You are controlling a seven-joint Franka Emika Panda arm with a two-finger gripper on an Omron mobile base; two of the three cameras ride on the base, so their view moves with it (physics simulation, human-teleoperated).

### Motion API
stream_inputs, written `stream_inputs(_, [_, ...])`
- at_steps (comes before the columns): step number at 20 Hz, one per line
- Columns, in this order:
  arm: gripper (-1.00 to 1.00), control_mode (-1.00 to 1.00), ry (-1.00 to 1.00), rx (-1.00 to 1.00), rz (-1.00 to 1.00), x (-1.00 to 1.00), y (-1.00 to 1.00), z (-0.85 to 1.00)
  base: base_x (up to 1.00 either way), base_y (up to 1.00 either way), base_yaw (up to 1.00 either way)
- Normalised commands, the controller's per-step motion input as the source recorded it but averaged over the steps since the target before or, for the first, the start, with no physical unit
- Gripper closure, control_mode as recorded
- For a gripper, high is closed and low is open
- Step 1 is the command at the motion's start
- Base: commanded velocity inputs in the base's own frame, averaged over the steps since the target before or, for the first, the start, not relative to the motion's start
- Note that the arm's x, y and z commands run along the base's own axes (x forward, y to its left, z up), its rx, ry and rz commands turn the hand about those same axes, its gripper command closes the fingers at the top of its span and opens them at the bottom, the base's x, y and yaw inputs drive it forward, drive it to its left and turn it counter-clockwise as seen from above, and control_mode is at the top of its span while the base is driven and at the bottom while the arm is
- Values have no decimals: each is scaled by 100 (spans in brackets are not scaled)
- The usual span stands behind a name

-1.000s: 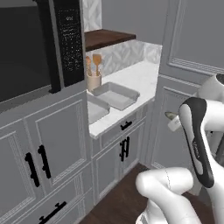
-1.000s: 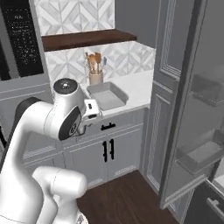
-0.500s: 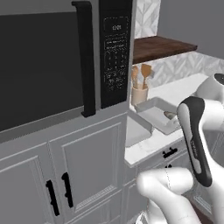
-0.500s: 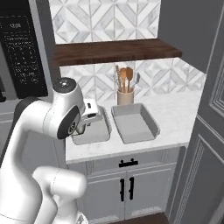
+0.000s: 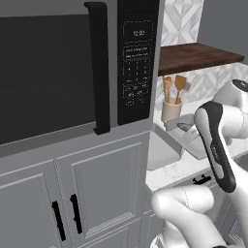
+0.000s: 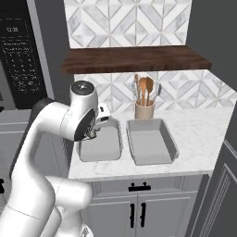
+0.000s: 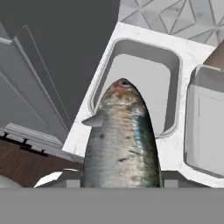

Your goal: Place one broccoli and one fish in each tupperware on the nearby counter, to pack two identical lunches.

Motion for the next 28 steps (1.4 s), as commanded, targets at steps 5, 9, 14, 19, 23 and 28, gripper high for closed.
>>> stream_inputs(5, [100,-100,14,2,-5,100,-34,-23,0,0,0])
stream_inputs(9, [100,-100,18,-2,-25,95,-54,-34,0,0,0])
stream_inputs(14, [100,-100,2,0,-5,64,-96,-49,0,0,0])
stream_inputs(19, [100,-100,4,-1,-1,58,-68,-47,0,0,0])
stream_inputs(23, [100,-100,5,-8,-3,54,-38,-59,0,0,0])
stream_inputs(28, [100,-100,4,0,0,44,-60,-46,0,0,0])
